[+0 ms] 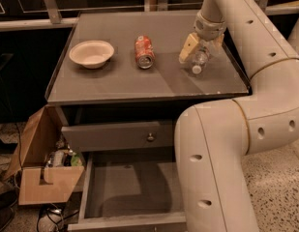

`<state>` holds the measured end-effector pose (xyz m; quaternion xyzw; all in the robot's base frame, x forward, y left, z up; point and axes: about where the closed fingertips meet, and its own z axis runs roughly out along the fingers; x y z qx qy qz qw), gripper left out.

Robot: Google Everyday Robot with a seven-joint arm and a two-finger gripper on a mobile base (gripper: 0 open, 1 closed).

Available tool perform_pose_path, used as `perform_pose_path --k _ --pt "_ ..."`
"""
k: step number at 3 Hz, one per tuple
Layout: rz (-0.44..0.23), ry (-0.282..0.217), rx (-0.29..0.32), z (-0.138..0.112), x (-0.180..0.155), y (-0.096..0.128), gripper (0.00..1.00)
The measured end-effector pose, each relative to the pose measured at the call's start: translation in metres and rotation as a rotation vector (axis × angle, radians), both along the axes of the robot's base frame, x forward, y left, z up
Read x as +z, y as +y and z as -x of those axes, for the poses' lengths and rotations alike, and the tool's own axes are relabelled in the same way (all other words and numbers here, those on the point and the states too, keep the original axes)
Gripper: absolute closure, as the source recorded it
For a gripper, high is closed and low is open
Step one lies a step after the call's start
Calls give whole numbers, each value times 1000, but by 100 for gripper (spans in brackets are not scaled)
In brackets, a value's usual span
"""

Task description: Place water bottle into middle drawer

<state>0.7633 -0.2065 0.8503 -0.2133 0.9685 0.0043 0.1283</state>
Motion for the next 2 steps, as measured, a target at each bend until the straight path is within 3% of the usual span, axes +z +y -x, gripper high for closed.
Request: perform_pose_path --k 2 --pt "0 0 0 0 0 0 66"
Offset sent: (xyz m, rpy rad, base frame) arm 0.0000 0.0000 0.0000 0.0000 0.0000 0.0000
